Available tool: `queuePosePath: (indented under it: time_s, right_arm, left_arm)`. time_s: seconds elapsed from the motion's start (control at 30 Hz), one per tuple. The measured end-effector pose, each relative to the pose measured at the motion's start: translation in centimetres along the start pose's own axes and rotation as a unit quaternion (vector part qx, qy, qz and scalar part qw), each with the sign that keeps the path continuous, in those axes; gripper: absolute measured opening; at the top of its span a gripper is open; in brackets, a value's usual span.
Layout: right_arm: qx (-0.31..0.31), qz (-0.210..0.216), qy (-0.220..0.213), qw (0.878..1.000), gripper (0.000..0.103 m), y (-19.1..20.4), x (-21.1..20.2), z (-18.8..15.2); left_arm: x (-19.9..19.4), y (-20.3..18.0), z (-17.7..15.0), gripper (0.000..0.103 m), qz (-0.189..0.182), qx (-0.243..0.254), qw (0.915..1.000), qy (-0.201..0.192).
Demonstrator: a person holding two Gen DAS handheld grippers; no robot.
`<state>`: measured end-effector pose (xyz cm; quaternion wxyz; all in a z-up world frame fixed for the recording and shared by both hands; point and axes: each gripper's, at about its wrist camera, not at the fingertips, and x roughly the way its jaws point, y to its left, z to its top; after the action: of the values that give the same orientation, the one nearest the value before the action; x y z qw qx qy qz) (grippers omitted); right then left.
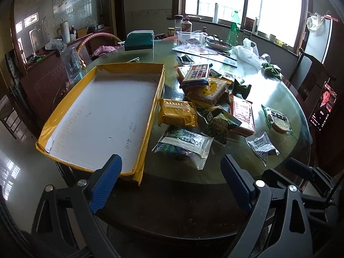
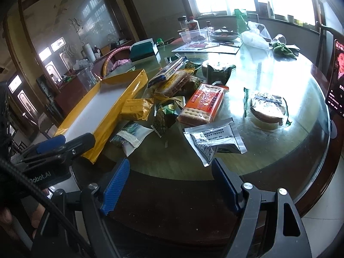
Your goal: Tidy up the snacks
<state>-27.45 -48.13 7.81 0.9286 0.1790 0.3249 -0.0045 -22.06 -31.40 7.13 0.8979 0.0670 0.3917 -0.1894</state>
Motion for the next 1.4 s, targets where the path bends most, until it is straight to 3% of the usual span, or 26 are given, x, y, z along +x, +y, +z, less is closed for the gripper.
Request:
queuePosePath:
  time_s: [0.37, 0.77, 0.93, 1.4]
  right_arm:
    - [-0.002, -0.006, -0.004, 1.000, 0.079, -0.8, 0.1, 0.0]
    - [0.035, -0.014, 0.014, 0.999, 0.079, -4.7, 2.2, 0.6]
    - [0.042, -0.023, 0.024, 0.999, 0.079, -5.8, 3.7, 1.3]
    - [0.017, -0.057, 0.030, 0.998, 0.079, -5.8, 6.6, 2.1]
  left_arm:
    - [0.2, 0.0, -0.2, 0.093, -0.017, 0.003, 0.9999, -0.002]
    - [2.3, -0.8, 0.6, 0.093, -0.033, 0.028, 0.9989, 0.017]
    - [3.6, -0.6, 1.9, 0.093, -0.065, 0.040, 0.9964, 0.036]
    - [8.5, -3.5, 2.8, 0.093, -0.048, 0.128, 0.9852, 0.103]
